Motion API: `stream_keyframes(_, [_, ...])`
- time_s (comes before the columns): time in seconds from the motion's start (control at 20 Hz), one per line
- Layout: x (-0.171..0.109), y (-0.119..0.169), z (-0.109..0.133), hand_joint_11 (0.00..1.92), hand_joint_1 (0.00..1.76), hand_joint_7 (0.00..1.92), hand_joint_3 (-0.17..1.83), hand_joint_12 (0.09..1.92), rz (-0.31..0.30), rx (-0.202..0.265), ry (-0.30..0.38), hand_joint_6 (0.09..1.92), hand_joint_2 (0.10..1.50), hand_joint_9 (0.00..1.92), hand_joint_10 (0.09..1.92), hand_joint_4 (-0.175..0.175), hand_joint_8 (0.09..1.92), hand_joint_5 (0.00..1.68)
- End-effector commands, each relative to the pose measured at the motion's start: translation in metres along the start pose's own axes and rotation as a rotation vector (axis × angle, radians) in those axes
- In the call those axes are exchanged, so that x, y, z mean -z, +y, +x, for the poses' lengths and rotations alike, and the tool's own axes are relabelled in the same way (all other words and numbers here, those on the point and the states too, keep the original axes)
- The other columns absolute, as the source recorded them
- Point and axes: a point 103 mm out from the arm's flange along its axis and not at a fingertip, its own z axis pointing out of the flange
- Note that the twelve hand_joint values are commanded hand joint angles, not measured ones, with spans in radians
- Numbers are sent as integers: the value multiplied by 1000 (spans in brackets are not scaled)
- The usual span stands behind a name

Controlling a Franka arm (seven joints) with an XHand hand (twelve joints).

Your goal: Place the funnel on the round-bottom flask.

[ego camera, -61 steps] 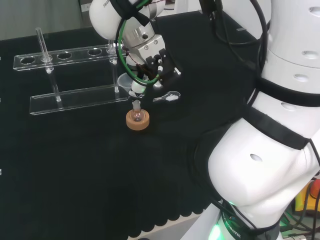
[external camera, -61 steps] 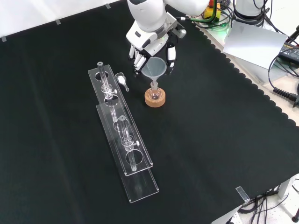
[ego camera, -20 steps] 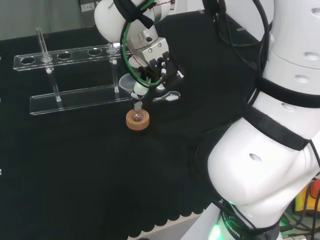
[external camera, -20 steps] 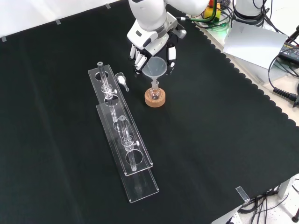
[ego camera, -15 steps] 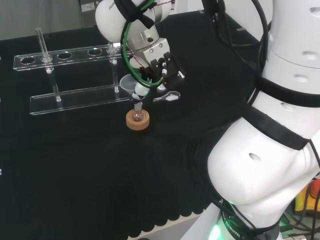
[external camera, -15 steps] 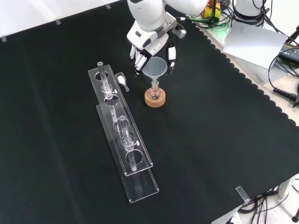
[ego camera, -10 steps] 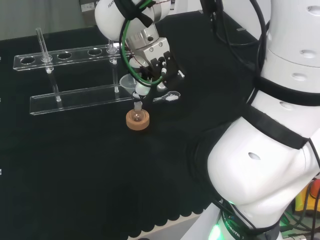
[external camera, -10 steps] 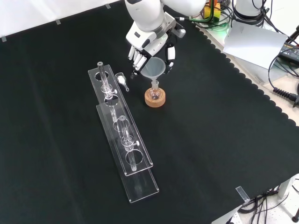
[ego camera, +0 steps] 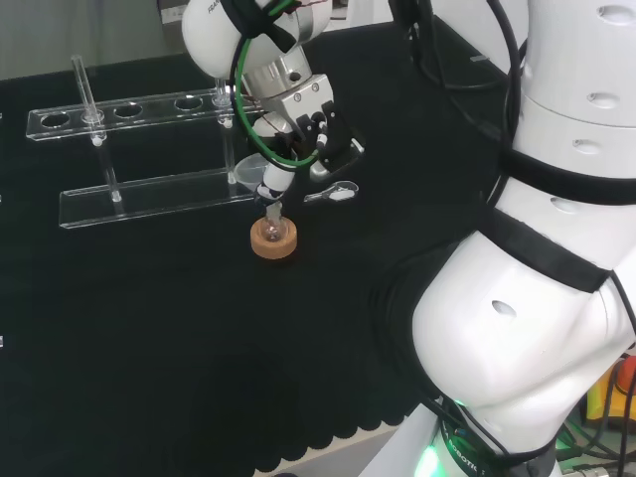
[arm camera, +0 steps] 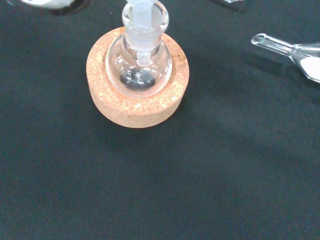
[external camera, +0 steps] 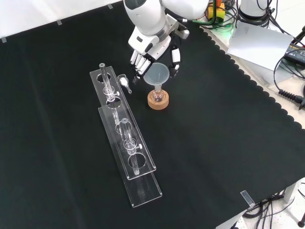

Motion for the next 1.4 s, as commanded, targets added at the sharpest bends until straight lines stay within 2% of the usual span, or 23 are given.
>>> stream_keyframes(0.05, [2,-4,-2,469,637,200,521,1294,-19,9,9,87,640,579,605,-76,721,206])
stream_keyframes(0.3, [9,-13,-6,450,596,173,487,1309,-49,24,22,87,633,549,624,-73,715,195])
stream_keyframes(0.65, [14,-20,-5,417,518,88,389,1326,-56,30,16,87,643,476,671,-70,709,169])
stream_keyframes(0.85, [22,-28,-10,407,514,79,369,1331,-101,31,15,87,651,461,680,-70,709,160])
stream_keyframes(1.1, [30,-42,-24,401,570,128,360,1337,-147,11,19,87,684,463,692,-70,727,188])
stream_keyframes(1.4, [31,-63,-55,413,702,221,403,1332,-172,-38,35,87,706,507,670,-69,715,237])
